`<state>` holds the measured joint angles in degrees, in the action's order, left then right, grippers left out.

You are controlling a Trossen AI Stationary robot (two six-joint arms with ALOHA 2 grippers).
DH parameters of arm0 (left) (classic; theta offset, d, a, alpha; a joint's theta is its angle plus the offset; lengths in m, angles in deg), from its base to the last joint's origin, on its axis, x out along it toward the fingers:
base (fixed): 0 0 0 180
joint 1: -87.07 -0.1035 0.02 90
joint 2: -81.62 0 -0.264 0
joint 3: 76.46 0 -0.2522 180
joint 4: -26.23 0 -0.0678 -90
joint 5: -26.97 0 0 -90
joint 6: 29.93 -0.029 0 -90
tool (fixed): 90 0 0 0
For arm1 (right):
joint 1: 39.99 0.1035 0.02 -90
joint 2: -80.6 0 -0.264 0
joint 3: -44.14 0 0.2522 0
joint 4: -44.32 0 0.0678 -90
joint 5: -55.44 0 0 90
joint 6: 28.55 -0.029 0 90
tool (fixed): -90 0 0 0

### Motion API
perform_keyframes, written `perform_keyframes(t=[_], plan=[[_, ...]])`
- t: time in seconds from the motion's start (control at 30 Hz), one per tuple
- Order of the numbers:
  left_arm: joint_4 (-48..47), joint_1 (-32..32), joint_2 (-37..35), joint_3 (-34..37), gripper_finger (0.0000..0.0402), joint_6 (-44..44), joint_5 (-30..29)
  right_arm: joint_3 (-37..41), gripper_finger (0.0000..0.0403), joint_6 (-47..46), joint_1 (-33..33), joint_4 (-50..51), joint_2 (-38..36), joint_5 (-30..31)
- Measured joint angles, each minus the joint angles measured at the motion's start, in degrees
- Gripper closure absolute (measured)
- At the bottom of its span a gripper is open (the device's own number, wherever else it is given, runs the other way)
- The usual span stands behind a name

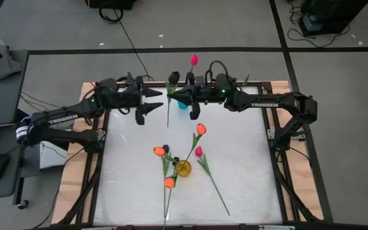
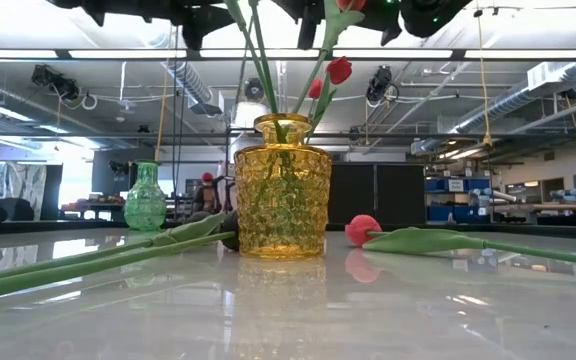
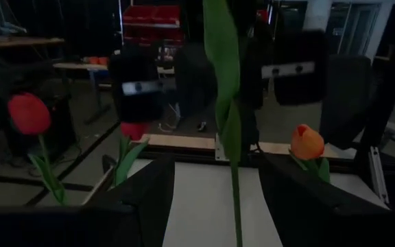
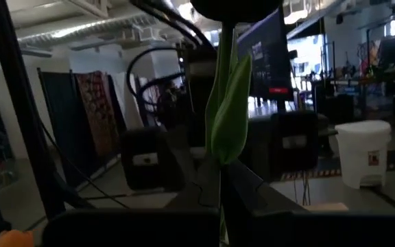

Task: Sort flowers into vase by color
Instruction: Put the right black flower into the green vase

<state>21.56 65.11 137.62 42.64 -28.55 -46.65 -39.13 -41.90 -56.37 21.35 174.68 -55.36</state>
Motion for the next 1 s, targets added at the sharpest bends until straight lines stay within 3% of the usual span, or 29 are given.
perform_keyframes(t=[0.37,1.0], plan=[[3.1,2.3,5.3,-0.2,0.0184,0.5,0.0,0.0,0.0396,-0.2,0.2,-0.9,0.2,-0.8],[7.0,2.3,5.1,-0.2,0.019,1.6,0.0,0.0,0.0396,0.1,1.1,0.1,0.5,0.1]])
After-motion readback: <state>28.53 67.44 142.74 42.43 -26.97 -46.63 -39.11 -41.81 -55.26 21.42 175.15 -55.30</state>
